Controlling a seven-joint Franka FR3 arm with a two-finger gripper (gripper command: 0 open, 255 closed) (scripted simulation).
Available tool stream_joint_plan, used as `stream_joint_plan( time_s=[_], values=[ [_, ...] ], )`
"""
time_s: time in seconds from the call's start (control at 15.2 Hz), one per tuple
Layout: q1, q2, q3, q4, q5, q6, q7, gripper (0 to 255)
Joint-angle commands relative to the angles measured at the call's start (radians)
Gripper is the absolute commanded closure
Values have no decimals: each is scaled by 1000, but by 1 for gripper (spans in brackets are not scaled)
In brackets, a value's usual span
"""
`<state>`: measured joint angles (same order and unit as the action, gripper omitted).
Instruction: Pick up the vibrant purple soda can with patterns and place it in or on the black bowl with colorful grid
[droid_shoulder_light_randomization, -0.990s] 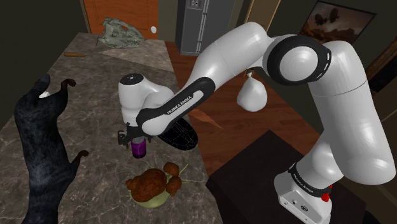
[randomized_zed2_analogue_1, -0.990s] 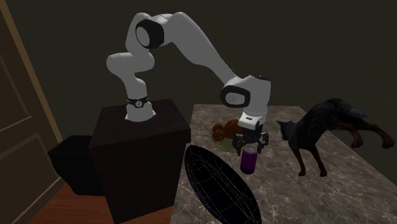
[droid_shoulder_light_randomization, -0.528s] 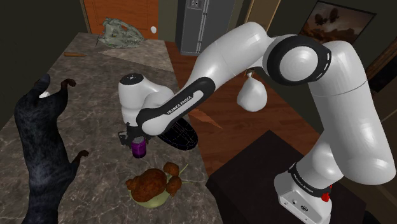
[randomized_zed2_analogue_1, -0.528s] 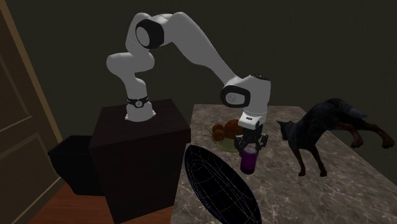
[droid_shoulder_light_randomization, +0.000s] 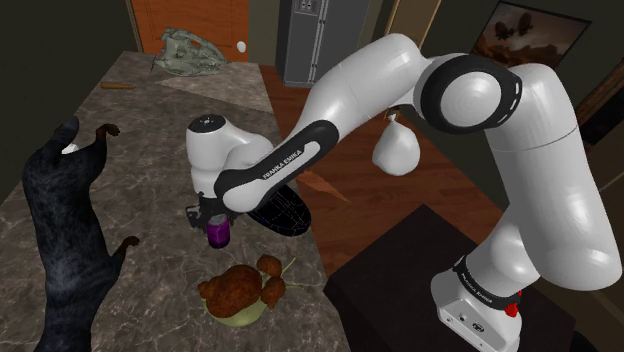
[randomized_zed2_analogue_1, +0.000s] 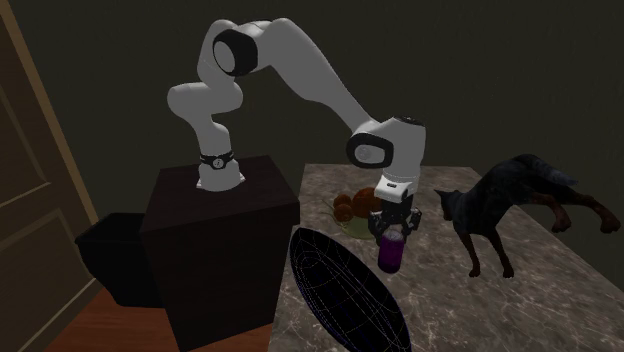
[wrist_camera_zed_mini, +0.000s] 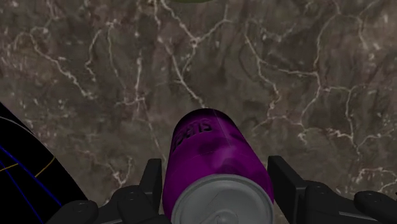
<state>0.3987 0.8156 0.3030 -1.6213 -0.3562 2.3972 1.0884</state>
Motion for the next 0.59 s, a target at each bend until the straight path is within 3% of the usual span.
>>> stream_joint_plan(
  time_s=[0.0, 0.53],
  values=[
    [-3, -15, 5, -4, 4, -11, -3, 255],
    [-20, -91, 28, -19, 29, -72, -17, 255]
  ],
)
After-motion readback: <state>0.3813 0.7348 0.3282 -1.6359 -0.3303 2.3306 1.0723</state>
